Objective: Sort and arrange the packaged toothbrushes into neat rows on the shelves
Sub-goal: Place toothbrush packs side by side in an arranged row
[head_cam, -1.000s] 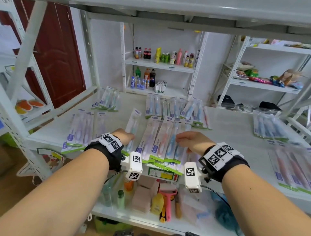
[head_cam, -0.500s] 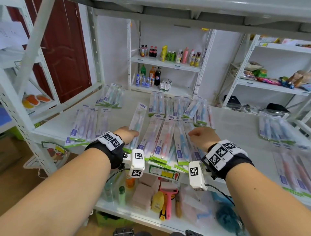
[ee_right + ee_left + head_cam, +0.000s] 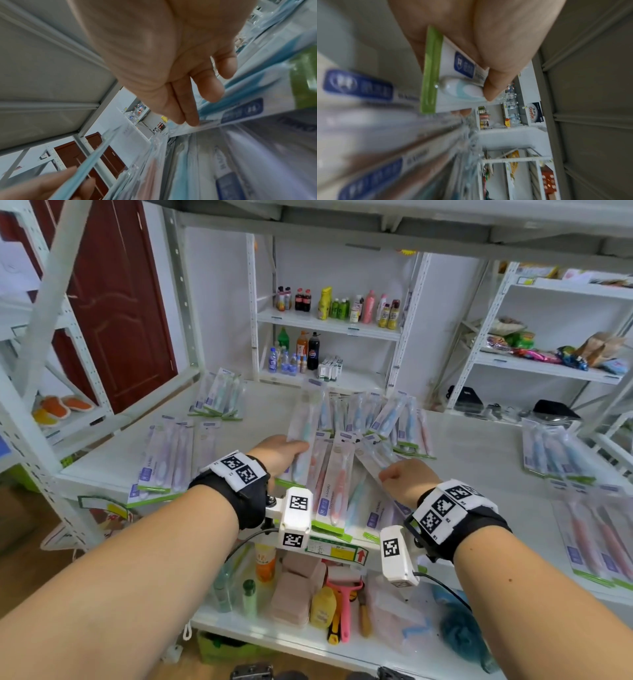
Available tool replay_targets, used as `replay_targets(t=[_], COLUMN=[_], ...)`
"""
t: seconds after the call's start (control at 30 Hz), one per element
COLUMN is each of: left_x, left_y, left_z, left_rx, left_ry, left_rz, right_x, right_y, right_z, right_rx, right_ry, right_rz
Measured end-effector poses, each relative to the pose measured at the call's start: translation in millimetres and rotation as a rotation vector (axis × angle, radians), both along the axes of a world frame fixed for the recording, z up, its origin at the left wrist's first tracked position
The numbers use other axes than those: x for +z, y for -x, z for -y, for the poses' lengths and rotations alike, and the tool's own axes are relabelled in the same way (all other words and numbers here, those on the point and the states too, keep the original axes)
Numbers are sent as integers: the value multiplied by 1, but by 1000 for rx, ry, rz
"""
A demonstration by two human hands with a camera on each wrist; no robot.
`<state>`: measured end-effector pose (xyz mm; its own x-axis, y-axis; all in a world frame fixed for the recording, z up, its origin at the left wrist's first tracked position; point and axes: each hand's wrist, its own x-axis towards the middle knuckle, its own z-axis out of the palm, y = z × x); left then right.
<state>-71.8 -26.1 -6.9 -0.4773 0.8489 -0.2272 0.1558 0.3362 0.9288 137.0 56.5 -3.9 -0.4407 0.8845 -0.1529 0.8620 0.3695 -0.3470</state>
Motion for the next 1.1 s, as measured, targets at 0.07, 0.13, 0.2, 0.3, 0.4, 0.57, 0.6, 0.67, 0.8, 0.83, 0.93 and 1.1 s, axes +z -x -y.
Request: replay_targets(t=[0.07,0.13,0.2,0.3,0.4,0.57,0.6,0.67,0.8,0.83,0.93,1.1], left_x=[0,-3,-7,-11,-14,-16,-17,-19,-20,-20,-17,-22], left_y=[-18,-35,-43,-36,-21,3,6,8,11,14,28,50], left_z=[-6,-11,-15,-18,-18,-16,-15,-12,-10,-11,-11,-9], left_rx=[-95,-210,-277,-280,-261,-273,-281,-298,-286,-269,-154,-7], left_ry=[-48,1,58,84,80,53,49,37,-48,-87,-140,-165], left_rz=[211,247,181,126,194,248,253,268,225,178,5,3], right_x=[2,4,5,5,0,-15,-17,-19,-16,-15,-16,-21], right_y=[-1,1,5,14,26,47,51,59,67,67,67,74], right_z=[2,4,9,16,25,30,30,33,35,36,38,42], right_rx=[-33,-70,-108,-140,-102,-173,-166,-156,-176,-190,-181,-254], right_ry=[-9,-3,-20,-15,73,137,121,91,94,98,36,6], right_rz=[41,48,49,-24,28,123,167,213,229,238,270,142])
